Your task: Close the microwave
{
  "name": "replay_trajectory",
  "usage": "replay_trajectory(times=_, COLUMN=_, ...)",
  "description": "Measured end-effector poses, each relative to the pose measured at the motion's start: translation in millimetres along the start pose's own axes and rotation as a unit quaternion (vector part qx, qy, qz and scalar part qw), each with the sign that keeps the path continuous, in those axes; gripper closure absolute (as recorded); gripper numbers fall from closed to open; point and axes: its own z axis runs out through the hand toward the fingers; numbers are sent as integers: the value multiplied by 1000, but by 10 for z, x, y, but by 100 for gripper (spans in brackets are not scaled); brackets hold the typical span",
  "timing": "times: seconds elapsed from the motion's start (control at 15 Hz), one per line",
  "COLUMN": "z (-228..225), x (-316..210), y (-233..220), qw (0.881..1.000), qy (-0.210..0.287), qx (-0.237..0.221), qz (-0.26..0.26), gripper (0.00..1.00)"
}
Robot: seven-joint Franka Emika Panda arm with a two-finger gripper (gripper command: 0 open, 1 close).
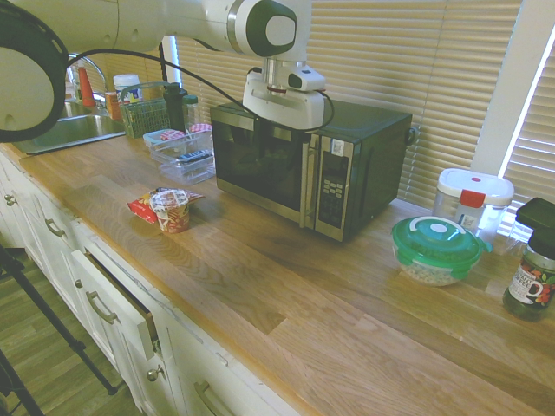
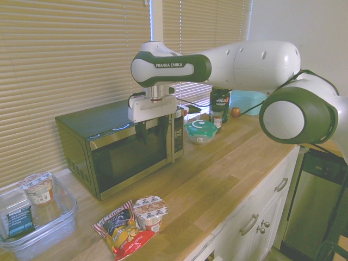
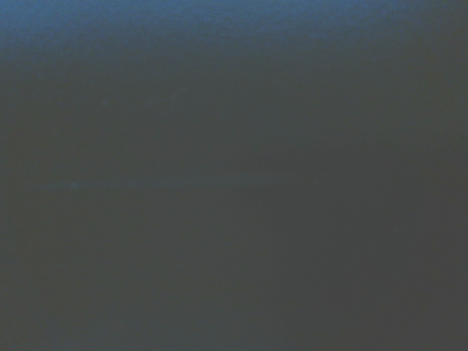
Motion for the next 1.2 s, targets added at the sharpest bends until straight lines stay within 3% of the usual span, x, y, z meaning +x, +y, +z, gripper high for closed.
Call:
replay_trajectory(times=0.27, z=88, x=-177, y=110, qw=1000, qy=11, qx=13, qz=-10, gripper=0)
replay_trajectory(times=0.8, z=275, x=-815, y=611, qw=999, qy=-6, qx=-4, qz=-37, gripper=0)
replay_trajectory(times=1.2, z=772, x=-1365, y=1218, qw=998, qy=-13, qx=-42, qz=-52, gripper=0)
